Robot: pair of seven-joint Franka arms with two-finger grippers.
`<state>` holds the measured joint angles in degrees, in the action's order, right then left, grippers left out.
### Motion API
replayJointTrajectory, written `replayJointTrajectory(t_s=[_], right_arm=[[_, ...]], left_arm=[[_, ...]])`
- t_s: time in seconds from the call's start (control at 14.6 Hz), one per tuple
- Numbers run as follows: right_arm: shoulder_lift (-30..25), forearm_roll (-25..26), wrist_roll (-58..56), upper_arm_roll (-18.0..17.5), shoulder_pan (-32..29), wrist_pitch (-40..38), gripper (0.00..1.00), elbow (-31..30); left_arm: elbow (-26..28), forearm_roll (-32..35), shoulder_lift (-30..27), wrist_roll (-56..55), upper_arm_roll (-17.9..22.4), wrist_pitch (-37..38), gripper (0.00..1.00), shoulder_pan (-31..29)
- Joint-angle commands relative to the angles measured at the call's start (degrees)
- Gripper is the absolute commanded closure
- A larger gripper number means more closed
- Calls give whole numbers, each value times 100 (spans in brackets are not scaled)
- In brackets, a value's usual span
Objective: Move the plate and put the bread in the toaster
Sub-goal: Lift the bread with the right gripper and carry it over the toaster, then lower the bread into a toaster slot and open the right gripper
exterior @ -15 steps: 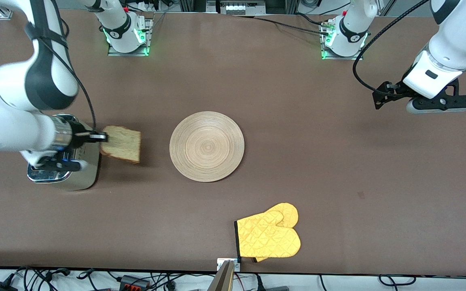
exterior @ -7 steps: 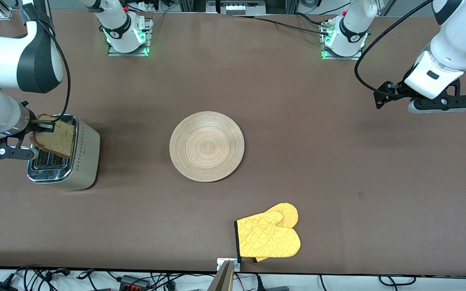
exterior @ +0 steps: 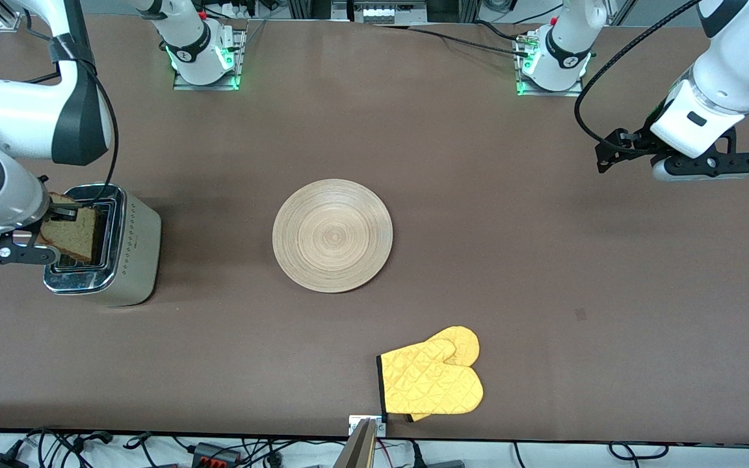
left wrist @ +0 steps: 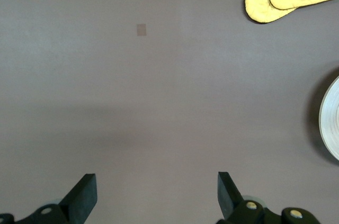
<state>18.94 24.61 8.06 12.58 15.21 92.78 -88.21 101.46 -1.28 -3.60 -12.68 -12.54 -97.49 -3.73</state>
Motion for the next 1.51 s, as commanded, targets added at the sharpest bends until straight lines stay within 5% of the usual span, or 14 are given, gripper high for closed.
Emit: replayJointTrajectory(t_s=[0.0,0.89,1.03,1.44], right_arm=[[-171,88,20,-19,9,162,100,-294],[-198,36,64,-19,-9,997,100,-1049],[-189,27,55,-19,-26,1005,5,-1032],[-347,-1237,-68,7,-44,637,0,-233]], left_arm=[[-100,-101,-62,-24,-20,178,0,3],[-109,-109,-36,-24,50,327,0,-23],[-109,-109,-36,-24,59,345,0,-23],[-109,-109,-36,-24,50,336,0,-14]])
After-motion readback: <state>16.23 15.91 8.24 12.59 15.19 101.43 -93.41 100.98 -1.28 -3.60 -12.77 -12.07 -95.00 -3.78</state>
